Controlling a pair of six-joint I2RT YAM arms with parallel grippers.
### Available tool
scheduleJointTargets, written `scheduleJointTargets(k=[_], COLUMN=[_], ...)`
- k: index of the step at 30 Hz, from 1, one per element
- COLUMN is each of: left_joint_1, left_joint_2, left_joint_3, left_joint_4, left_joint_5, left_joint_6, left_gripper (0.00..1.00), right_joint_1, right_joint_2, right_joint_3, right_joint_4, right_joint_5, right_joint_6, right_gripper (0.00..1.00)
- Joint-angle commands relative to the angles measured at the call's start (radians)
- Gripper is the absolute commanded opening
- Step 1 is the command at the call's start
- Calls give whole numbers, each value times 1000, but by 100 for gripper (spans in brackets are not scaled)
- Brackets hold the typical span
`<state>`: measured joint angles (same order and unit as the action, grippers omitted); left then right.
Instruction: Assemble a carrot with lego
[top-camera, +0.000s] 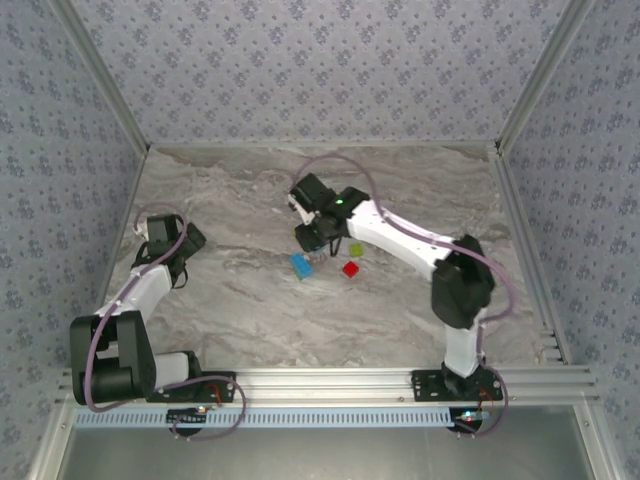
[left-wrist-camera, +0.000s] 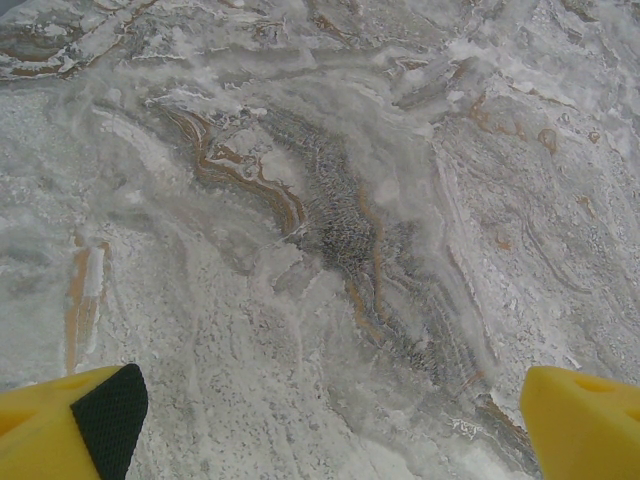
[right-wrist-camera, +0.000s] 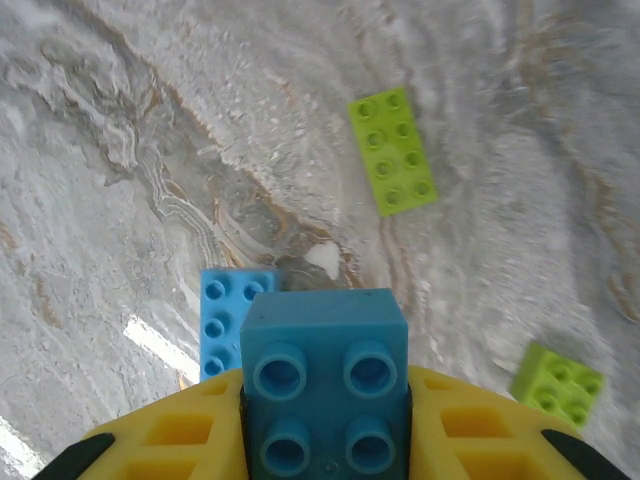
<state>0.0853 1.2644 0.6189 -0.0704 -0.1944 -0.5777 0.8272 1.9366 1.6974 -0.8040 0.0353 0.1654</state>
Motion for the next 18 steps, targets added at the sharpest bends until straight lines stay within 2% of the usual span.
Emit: scheduleJointTargets(k=[1, 6, 18], left_joint_1=[5, 5, 5], left_joint_2=[-13, -11, -12], left_joint_3=[32, 33, 35], left_joint_4=[6, 9, 9], left_joint_5=[6, 11, 10], left_joint_6=[-5, -8, -6], left_gripper=[98, 98, 97], right_joint_1=[26, 33, 38], right_joint_2=[92, 155, 185], right_joint_3=[95, 151, 168], right_joint_4=[-124, -126, -141], right_joint_5=[-24, -47, -70], right_joint_6=[-60, -67, -66], right_gripper=[33, 33, 33])
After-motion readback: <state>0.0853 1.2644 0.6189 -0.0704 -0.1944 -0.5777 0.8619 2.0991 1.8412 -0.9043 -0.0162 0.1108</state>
